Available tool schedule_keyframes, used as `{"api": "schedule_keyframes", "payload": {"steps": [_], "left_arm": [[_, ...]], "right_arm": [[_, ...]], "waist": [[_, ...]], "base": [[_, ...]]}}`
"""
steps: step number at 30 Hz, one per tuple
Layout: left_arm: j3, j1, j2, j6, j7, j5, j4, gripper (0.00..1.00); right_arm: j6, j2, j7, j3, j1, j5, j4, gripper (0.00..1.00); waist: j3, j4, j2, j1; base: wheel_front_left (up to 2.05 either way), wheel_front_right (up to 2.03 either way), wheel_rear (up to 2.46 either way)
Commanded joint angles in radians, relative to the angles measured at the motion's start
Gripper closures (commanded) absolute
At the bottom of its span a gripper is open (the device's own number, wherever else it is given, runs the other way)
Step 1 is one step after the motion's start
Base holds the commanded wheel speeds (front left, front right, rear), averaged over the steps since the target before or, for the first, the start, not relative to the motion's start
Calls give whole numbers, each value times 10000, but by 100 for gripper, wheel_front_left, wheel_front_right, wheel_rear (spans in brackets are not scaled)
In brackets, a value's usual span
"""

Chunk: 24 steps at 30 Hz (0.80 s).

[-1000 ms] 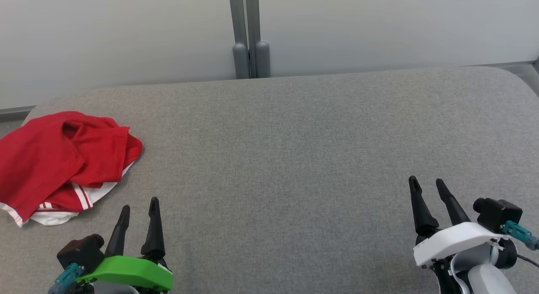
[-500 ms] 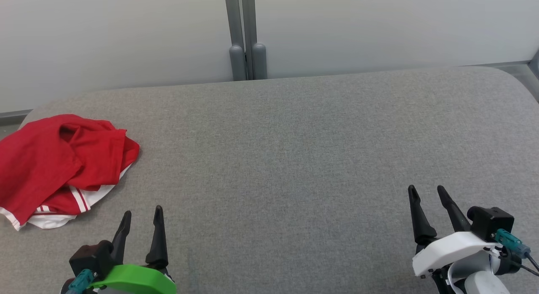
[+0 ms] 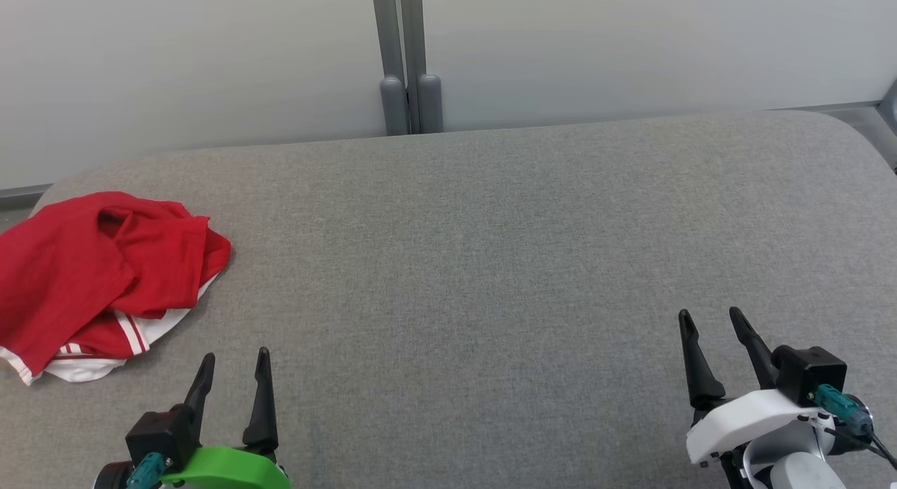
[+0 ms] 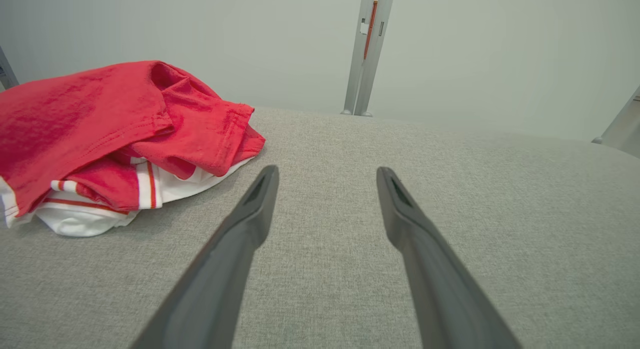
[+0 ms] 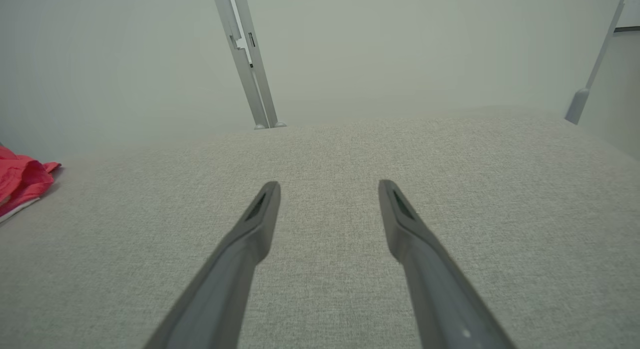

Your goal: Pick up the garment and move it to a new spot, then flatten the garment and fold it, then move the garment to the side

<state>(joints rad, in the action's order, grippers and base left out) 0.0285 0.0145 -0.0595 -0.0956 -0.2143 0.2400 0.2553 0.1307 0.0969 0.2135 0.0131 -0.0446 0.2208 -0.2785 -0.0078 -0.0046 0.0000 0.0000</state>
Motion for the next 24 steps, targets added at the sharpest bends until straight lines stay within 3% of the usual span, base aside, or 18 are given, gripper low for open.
{"api": "schedule_keyframes", "payload": {"steps": [1,24], "left_arm": [[-48,62,-59,-46,-92,-170,24,0],[-315,-2,71,-275,-520,-1355,480,0]], "right_arm": [[0,1,110,-15,43,-208,-12,0],[-1,-35,530,-170,163,-1242,-448,0]], "waist": [[4,-4,0,0],[14,-25,0,0]], "base": [[0,0,0],[0,0,0]]}}
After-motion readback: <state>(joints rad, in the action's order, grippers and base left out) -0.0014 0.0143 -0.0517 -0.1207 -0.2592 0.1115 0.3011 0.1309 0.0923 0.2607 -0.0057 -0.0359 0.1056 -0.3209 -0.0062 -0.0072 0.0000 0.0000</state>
